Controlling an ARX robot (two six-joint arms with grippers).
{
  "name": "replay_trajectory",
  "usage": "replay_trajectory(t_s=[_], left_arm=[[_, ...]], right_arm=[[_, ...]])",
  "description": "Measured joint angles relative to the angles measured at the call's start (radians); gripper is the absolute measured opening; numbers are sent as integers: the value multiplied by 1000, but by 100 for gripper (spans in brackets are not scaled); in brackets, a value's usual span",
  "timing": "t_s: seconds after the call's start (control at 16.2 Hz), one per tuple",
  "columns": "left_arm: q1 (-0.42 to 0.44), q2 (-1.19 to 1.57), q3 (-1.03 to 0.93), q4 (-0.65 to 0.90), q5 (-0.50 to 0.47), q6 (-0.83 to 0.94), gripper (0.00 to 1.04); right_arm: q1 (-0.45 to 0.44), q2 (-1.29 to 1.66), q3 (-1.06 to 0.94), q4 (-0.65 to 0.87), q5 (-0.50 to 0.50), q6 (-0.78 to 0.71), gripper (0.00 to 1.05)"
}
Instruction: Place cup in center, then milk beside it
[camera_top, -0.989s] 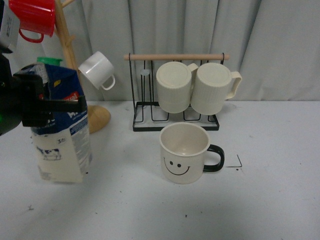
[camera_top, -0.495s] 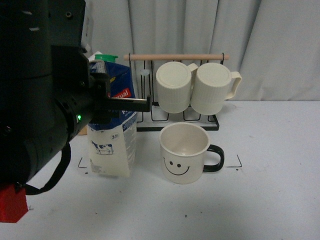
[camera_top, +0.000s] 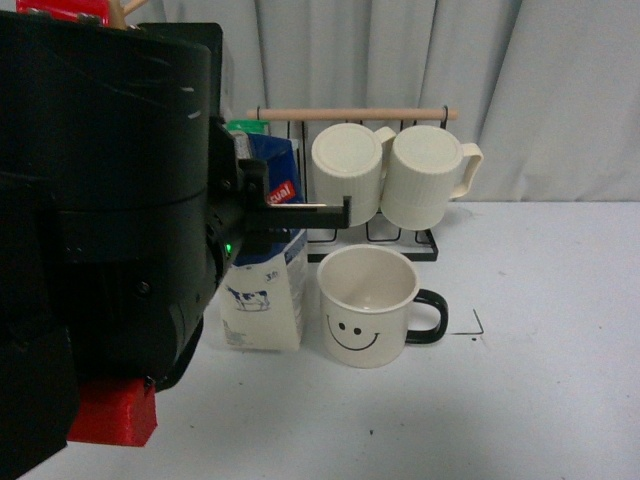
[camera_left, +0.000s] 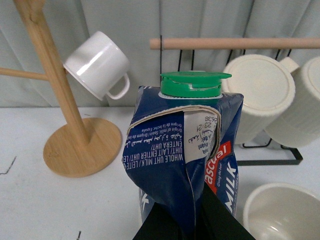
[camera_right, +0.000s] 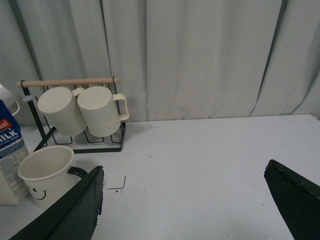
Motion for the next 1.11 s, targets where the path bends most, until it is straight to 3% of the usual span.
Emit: replay_trajectory(t_s=[0.19,0.74,1.11], left_arm=[[-15,14,0,2,2,-24,3],[-6,-117,-81,-13,61,-82,100],[48,-535,-251,-156,125,-121,98]], right_arm=[[0,0,0,0,0,0,98],[0,0,0,0,0,0,98],[0,0,0,0,0,0,98]])
